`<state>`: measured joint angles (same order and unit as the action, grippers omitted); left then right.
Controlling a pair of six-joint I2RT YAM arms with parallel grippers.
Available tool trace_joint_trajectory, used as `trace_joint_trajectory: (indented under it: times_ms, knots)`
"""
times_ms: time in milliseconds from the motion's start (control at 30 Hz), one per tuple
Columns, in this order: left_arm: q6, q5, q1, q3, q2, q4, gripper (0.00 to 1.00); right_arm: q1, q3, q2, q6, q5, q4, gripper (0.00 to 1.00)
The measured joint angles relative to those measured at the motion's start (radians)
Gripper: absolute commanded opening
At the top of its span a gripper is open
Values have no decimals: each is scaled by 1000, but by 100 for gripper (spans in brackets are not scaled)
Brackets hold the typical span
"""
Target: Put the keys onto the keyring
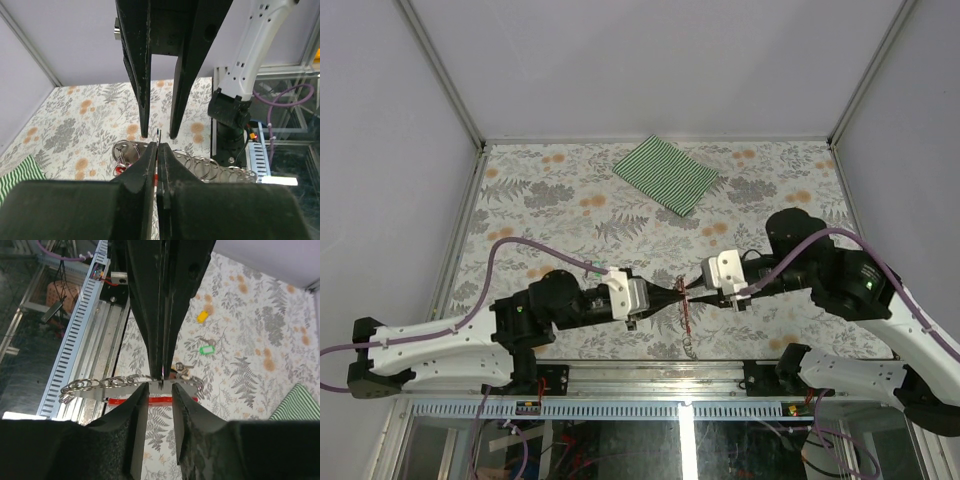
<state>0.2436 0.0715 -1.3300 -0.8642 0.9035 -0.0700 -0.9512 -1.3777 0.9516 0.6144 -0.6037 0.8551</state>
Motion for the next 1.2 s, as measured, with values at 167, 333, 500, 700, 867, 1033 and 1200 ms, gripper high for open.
trace_joint_trajectory:
  times_ms: [167, 333, 500, 700, 867, 1033, 1200]
  knots:
    - [-30, 14, 0, 45, -68, -77, 0, -1, 109, -109, -54, 3, -156, 39]
    - [-60, 45, 0, 77, -109, -170, 0, -2, 268, -251, -134, 12, -355, 41]
    - [-76, 82, 0, 79, -115, -222, 0, -2, 374, -318, -240, 8, -584, 39]
    - [-88, 112, 0, 80, -115, -260, 0, -3, 455, -319, -351, -32, -775, 32]
    - [-90, 121, 0, 80, -112, -277, 0, -3, 461, -315, -393, -68, -844, 32]
    - [-90, 123, 0, 80, -109, -276, 0, -3, 461, -315, -406, -83, -869, 34]
    - [-90, 123, 0, 80, -101, -276, 0, -3, 461, -315, -407, -99, -869, 34]
